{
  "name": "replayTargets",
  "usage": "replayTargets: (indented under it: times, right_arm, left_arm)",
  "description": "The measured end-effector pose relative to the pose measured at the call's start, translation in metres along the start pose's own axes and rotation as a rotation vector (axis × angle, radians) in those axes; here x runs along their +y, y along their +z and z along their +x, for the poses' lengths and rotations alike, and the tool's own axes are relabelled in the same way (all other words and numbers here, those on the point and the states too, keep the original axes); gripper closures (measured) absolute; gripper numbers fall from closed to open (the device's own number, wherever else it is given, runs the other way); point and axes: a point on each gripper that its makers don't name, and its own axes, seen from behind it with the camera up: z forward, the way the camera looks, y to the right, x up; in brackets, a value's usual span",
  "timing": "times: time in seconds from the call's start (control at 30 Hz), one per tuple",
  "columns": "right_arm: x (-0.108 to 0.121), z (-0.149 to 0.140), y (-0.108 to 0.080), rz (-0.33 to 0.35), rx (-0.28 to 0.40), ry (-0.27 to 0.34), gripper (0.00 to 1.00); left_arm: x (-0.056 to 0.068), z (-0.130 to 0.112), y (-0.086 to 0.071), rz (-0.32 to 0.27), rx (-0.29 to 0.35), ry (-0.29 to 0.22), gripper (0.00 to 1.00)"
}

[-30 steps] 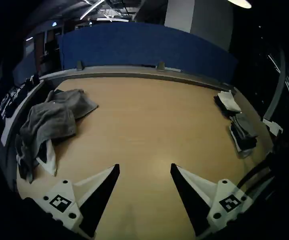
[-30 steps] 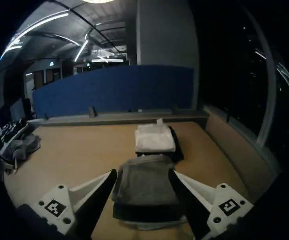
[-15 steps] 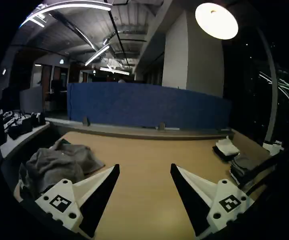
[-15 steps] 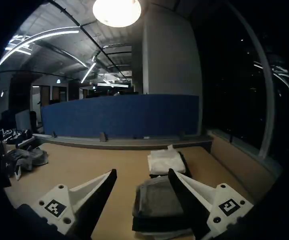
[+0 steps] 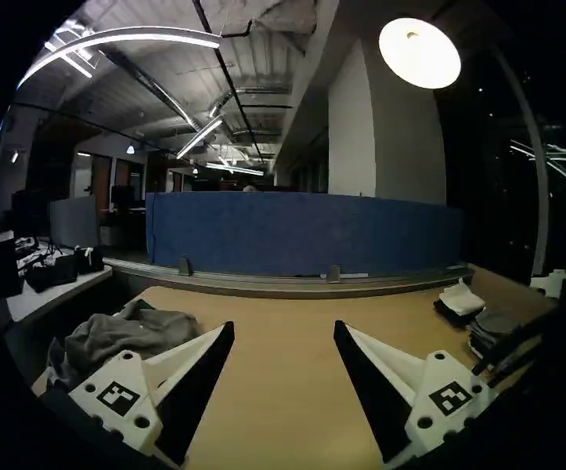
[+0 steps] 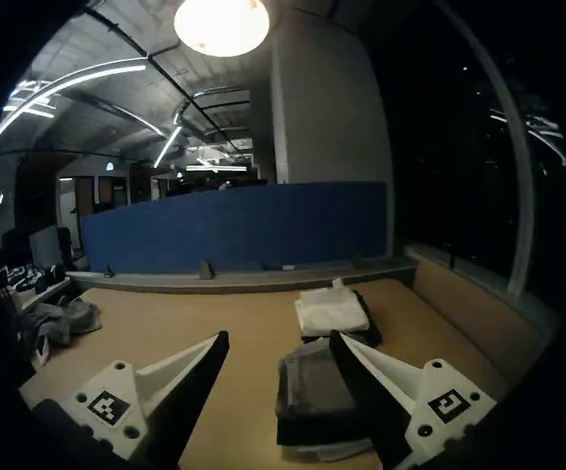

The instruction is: Fold towel

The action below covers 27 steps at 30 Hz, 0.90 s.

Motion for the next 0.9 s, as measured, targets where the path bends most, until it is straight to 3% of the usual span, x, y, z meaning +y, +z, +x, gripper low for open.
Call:
replayTargets:
  times: [0.27, 0.57, 0.9]
  right_arm:
    - [-0.001, -0.005, -0.002, -0.009, -0.026, 0.029, 0.0]
    - [0.016, -0.004, 0.003, -0.059, -0.025, 0.035, 0.0]
    - [-0.005, -0.007, 0.019, -0.054, -0.008, -0.005, 0.0]
  left_arm:
    - [-0.006, -0.014, 0.01, 0.018, 0.043, 0.02, 0.06]
    - [-0.021, -0.047, 0.02, 0.051, 0.069, 0.093, 0.06]
    - [-0.041, -0.086, 0.031, 0.037, 0.091, 0.057, 0.06]
